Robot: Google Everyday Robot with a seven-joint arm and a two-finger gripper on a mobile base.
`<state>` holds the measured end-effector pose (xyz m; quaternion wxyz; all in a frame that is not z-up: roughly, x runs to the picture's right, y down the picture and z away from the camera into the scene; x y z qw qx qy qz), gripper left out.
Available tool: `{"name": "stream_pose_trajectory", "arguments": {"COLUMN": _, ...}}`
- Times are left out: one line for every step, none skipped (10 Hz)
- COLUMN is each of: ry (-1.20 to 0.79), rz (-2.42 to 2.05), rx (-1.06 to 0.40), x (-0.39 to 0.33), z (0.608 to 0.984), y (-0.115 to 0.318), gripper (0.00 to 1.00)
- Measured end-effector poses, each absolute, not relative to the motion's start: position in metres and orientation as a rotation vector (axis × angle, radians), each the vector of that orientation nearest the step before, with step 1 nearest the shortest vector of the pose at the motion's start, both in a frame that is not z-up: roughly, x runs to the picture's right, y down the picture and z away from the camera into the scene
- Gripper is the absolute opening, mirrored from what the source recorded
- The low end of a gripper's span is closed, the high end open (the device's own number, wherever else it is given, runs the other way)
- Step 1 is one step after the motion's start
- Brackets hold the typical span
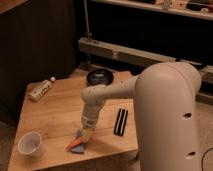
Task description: Place the pepper on the white sponge
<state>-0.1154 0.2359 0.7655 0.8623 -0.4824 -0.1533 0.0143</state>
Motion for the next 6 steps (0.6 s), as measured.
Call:
{"name": "stream_pose_trajectory", "arguments": {"ry": -0.323, "rz": 0.032, "rx": -1.012, "x": -0.1157, "z": 0.7654, "y": 0.236, "gripper": 0.73}}
{"name": "stream_pose_trajectory", "arguments": {"ry": -0.324, "rz": 0.037, "rx": -1.014, "x": -0.1156, "z": 0.7658, "y": 0.2359, "gripper": 0.73}}
{"name": "stream_pose_trajectory", "arguments": {"ry": -0.325, "rz": 0.042, "rx": -1.017, "x": -0.1153, "z": 0.7659, "y": 0.236, "gripper": 0.73}}
{"name": "stream_pose_trajectory", "arguments": {"ry": -0.33, "rz": 0.055, "rx": -1.022, "x": -0.115, "z": 0.7657, "y": 0.2353, "gripper": 0.73}}
{"name": "stream_pose_trajectory", "arguments": {"ry": -0.333, "rz": 0.075, "rx": -1.024, "x": -0.1122, "z": 0.7661, "y": 0.2341, "gripper": 0.73}}
{"name": "stream_pose_trajectory", "arguments": {"ry": -0.336, "rz": 0.092, "rx": -1.018, "x": -0.1095, "z": 0.7666, "y": 0.2314, "gripper": 0.73}}
